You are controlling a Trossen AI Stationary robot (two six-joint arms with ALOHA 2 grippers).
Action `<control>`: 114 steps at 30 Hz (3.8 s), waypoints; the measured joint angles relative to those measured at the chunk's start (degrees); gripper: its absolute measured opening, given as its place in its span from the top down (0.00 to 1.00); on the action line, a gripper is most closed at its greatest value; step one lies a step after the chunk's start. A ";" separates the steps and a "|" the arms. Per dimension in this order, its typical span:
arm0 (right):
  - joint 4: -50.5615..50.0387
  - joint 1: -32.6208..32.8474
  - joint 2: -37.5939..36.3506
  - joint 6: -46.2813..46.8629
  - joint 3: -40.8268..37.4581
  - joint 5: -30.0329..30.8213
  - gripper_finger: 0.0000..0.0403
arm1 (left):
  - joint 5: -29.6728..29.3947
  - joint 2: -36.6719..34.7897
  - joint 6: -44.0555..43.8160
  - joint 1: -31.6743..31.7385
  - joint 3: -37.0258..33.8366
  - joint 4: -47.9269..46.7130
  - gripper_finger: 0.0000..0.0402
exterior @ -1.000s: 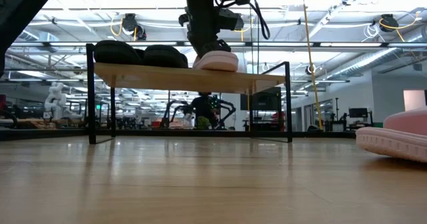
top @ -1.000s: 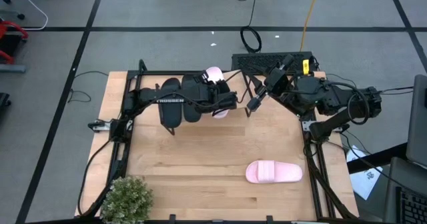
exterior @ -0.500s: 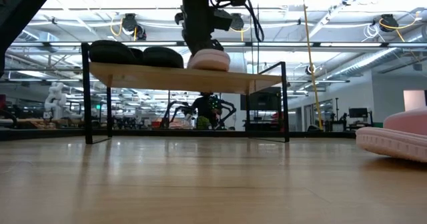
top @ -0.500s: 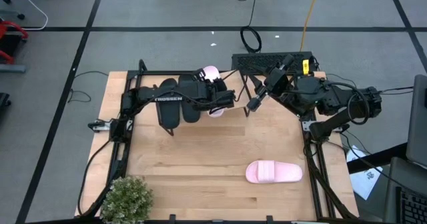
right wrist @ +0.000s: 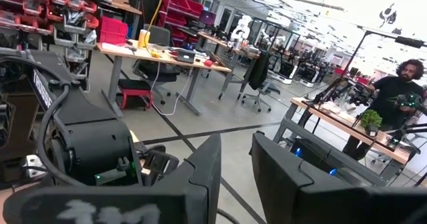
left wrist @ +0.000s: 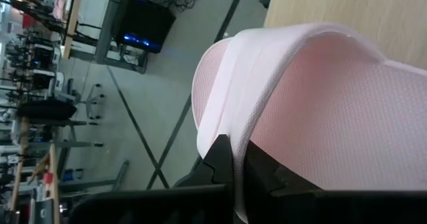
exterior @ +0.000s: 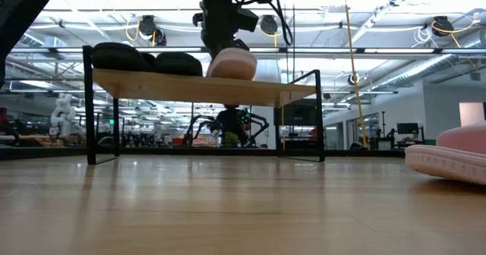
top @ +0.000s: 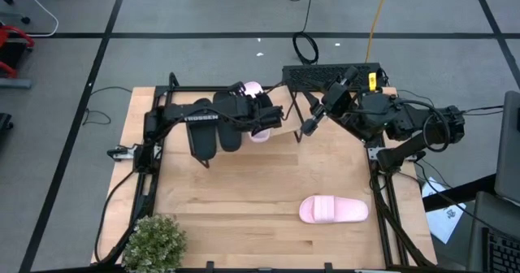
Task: Pick and place slides into the shelf
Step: Put the left slide on the shelf, then put the pink slide on the shelf
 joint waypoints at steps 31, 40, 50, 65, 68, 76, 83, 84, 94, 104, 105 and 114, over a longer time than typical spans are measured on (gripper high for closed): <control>-0.06 0.02 0.02 0.19 0.00 0.00 0.82 | 2.23 -2.13 -1.38 -0.72 -5.53 2.03 0.87; -0.07 0.02 0.02 0.39 0.00 -0.01 0.82 | 2.67 -2.67 -2.38 -0.79 -5.55 1.75 0.77; -0.04 0.01 0.02 0.41 0.00 0.00 0.82 | 0.92 -5.48 -0.94 -2.52 -5.53 3.66 0.72; -21.81 1.66 0.02 1.15 0.02 -4.99 0.82 | 0.91 -27.19 3.40 -13.03 -5.38 11.25 0.72; -31.56 3.57 0.04 6.42 0.02 -13.80 0.82 | 0.94 -30.36 3.54 -17.67 -5.35 11.39 0.72; -38.33 12.15 0.04 17.79 -5.63 -38.90 0.82 | -1.05 -33.66 3.67 -28.89 -5.38 11.09 0.72; -37.80 21.57 0.15 36.54 -25.38 -39.25 0.82 | -4.39 -33.64 2.30 -34.36 -5.42 10.87 0.72; -37.77 22.63 0.14 39.78 -28.19 -39.23 0.82 | -5.07 -33.64 1.86 -34.72 -5.42 10.85 0.72; -35.20 31.80 0.10 56.00 -43.31 -39.46 0.82 | -8.38 -33.63 -2.19 -35.87 -5.42 10.90 0.72; -36.39 33.46 0.07 58.67 -44.24 -39.89 0.82 | -8.41 -33.62 -5.18 -35.87 -5.42 11.98 0.72; -36.38 33.43 0.07 58.24 -44.24 -40.85 0.82 | -8.39 -33.62 -5.42 -35.87 -5.42 11.96 0.72; -37.38 32.66 0.04 58.43 -44.24 -43.96 0.82 | -8.39 -33.59 -5.76 -35.87 -5.42 11.97 0.72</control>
